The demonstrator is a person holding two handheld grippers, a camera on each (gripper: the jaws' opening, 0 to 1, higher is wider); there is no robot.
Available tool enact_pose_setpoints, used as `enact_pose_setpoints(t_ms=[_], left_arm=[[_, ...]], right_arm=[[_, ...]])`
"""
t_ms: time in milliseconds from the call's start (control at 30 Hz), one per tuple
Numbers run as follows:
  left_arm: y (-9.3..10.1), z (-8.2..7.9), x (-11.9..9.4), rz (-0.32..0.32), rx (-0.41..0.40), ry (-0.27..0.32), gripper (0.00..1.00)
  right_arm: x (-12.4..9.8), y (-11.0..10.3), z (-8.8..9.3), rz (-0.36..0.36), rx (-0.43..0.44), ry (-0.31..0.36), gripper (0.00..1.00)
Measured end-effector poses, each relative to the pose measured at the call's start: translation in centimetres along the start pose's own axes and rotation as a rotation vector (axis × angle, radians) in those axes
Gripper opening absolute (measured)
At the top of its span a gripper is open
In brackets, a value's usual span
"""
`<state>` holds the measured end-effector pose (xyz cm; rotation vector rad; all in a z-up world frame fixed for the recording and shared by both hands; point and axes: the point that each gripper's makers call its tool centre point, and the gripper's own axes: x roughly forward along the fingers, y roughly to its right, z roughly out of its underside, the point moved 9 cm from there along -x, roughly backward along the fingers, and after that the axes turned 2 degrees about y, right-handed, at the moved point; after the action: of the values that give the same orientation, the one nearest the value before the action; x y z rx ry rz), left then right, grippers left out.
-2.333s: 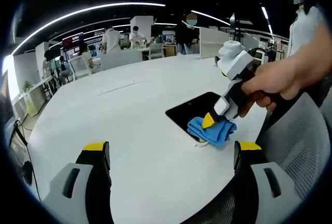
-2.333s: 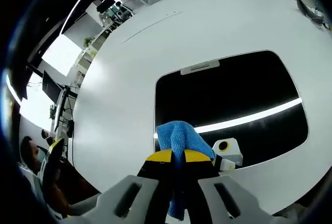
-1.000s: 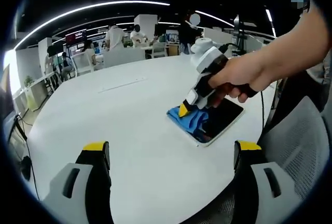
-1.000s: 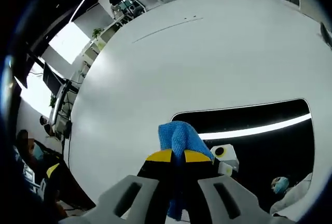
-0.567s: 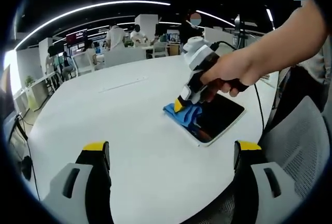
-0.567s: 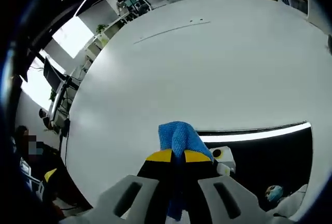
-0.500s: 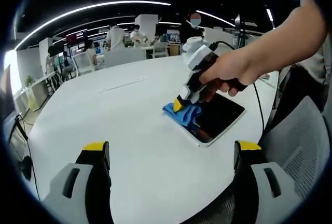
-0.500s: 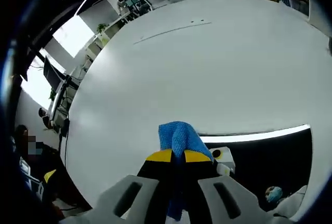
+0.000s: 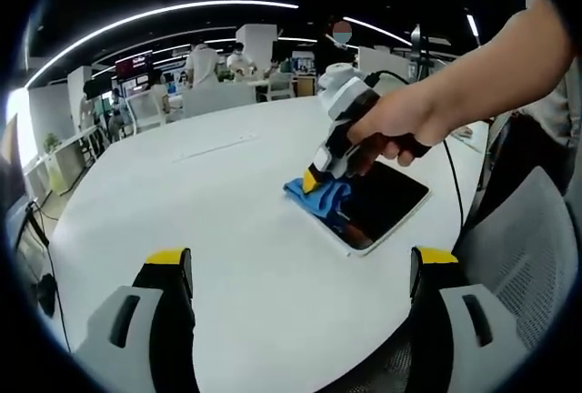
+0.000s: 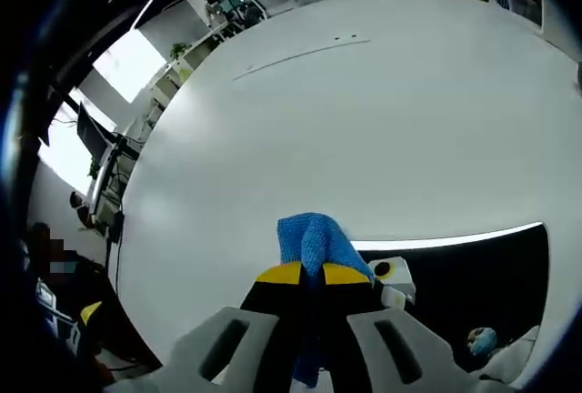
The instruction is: Wipe the mirror surface with the cleaning cloth until all visible marks leave the cleaned area.
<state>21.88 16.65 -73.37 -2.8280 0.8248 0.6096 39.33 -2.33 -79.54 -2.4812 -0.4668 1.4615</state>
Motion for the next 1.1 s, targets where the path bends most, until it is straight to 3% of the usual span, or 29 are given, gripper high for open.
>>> enact_pose_setpoints(t_ms=[1100], left_arm=[[0.1,0.0,0.1,0.005,0.005,0.003,0.99]], right_arm=[[-1.8,3.5,-0.2,0.051,0.017,0.007,0.00]])
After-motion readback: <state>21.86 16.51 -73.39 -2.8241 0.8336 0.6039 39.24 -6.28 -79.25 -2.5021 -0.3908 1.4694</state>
